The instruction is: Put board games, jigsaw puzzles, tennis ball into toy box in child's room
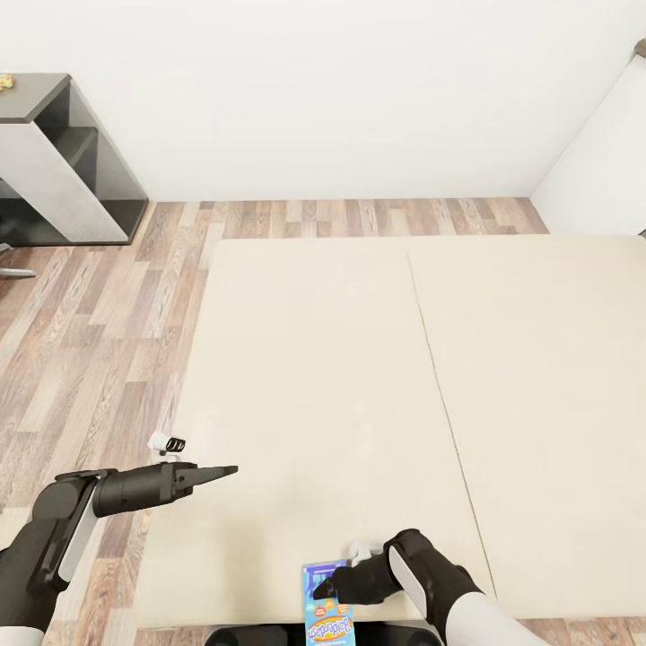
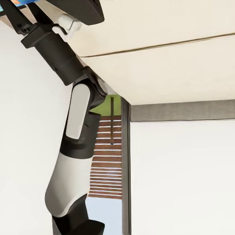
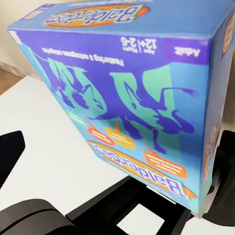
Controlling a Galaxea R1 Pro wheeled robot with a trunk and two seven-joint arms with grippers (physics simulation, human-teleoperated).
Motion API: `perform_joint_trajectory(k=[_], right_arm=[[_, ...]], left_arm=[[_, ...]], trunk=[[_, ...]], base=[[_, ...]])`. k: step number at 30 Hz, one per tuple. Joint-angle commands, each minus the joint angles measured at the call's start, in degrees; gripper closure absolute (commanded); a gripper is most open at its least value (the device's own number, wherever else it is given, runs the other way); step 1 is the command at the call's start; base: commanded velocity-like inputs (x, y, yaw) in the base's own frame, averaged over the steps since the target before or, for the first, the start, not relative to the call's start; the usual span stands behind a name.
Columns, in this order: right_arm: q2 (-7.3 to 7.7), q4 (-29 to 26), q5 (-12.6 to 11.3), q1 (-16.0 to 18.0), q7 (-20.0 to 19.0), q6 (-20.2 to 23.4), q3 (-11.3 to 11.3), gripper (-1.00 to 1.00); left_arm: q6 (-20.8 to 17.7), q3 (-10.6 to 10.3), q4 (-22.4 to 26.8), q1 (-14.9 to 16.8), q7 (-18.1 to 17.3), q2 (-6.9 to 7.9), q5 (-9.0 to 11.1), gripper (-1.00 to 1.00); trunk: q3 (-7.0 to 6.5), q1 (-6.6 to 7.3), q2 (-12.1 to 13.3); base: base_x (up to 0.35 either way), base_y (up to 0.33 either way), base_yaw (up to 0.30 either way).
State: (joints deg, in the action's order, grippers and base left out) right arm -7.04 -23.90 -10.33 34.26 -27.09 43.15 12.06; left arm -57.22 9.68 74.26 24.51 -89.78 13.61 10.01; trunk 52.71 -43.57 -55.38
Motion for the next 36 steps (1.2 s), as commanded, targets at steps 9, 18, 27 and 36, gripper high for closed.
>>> perform_joint_trajectory(k=[9, 18, 27, 36], right_arm=[[0.02, -0.1, -0.6, 0.0, 0.3, 0.3, 0.3, -1.00], [0.01, -0.1, -0.6, 0.0, 0.4, 0.2, 0.4, -1.00], [0.03, 0.0, -0.6, 0.0, 0.5, -1.6, 0.4, -1.00], [0.09, 0.5, -0.5, 0.0, 0.6, -5.7, 0.4, -1.00]], left_arm=[[-0.6, 0.0, 0.0, 0.0, -0.2, 0.01, 0.0, -1.00], [-0.6, 0.0, 0.0, 0.0, -0.2, 0.01, -0.1, -1.00], [-0.6, 0.0, 0.0, 0.0, -0.2, 0.01, 0.0, -1.00], [-0.6, 0.0, 0.0, 0.0, -0.2, 0.01, 0.0, -1.00]], trunk=[[0.03, -0.01, 0.0], [0.03, -0.01, 0.0], [0.03, -0.01, 0.0], [0.03, -0.01, 0.0]], base=[[0.000, 0.000, 0.000], [0.000, 0.000, 0.000], [0.000, 0.000, 0.000], [0.000, 0.000, 0.000]])
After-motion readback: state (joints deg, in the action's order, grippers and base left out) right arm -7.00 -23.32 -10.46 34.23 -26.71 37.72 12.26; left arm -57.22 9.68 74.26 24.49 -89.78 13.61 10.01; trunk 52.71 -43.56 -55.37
